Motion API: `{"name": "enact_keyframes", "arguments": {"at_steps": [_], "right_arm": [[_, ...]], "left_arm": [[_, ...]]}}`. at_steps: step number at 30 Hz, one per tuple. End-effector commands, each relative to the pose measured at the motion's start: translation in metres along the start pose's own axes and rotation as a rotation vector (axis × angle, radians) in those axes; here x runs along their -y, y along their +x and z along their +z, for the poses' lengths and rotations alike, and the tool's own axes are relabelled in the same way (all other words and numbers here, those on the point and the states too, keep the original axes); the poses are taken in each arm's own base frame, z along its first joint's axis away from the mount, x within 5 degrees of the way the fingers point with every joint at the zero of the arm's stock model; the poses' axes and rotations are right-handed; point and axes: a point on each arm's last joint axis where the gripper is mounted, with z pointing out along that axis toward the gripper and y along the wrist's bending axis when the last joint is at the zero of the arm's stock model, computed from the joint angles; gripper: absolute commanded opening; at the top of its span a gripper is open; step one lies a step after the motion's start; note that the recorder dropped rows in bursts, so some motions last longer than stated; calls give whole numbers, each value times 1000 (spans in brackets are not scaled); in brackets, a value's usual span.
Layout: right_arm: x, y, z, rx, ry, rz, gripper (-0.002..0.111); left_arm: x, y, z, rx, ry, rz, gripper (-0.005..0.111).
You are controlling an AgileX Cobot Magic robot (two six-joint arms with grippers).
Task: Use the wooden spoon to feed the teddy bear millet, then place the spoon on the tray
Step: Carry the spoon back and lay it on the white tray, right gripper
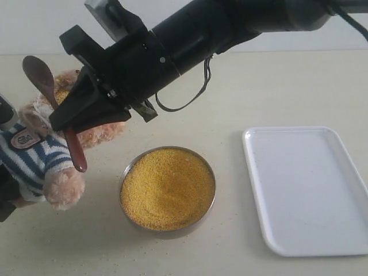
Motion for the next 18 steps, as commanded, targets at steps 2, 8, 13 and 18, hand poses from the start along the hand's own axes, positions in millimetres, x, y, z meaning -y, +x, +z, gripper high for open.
{"name": "enact_keyframes", "arguments": {"at_steps": [2, 8, 13, 18], "right_arm": [[-11, 5, -6, 18, -21, -52, 0], [-29, 3, -48, 98, 32, -141, 0], [-31, 17, -95, 76, 297, -188, 0], [-24, 46, -142, 67, 590, -111, 0]], "left_arm": [[0, -2, 0, 24, -9, 4, 4], [0, -2, 0, 31, -12, 4, 4], [-1, -3, 0, 42, -15, -65, 4], [-2, -5, -1, 58, -20, -142, 4]]}}
